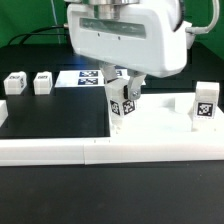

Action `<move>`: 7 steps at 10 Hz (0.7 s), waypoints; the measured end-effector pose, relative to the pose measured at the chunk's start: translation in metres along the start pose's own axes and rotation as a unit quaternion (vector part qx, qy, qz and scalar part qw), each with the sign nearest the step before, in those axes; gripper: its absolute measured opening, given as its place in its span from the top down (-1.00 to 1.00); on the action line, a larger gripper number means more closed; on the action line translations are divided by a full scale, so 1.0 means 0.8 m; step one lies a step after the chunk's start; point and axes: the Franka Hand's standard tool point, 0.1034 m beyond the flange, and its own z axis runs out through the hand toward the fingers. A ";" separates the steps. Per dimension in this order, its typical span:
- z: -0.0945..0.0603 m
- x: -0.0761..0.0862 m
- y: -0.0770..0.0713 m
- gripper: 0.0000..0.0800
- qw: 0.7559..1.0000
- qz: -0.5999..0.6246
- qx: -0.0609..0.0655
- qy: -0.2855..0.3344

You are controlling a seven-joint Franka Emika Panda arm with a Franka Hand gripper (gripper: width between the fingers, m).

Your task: Assemble square table

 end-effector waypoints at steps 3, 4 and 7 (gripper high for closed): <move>0.001 -0.006 0.000 0.27 0.985 0.171 0.005 -0.018; 0.001 -0.008 -0.001 0.27 0.981 0.191 0.005 -0.017; 0.001 -0.008 -0.002 -0.24 0.987 0.159 0.005 -0.017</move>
Offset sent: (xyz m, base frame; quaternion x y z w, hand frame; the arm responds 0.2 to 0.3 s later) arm 0.0038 0.0182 -0.0075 0.0016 -0.0062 0.1986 0.9801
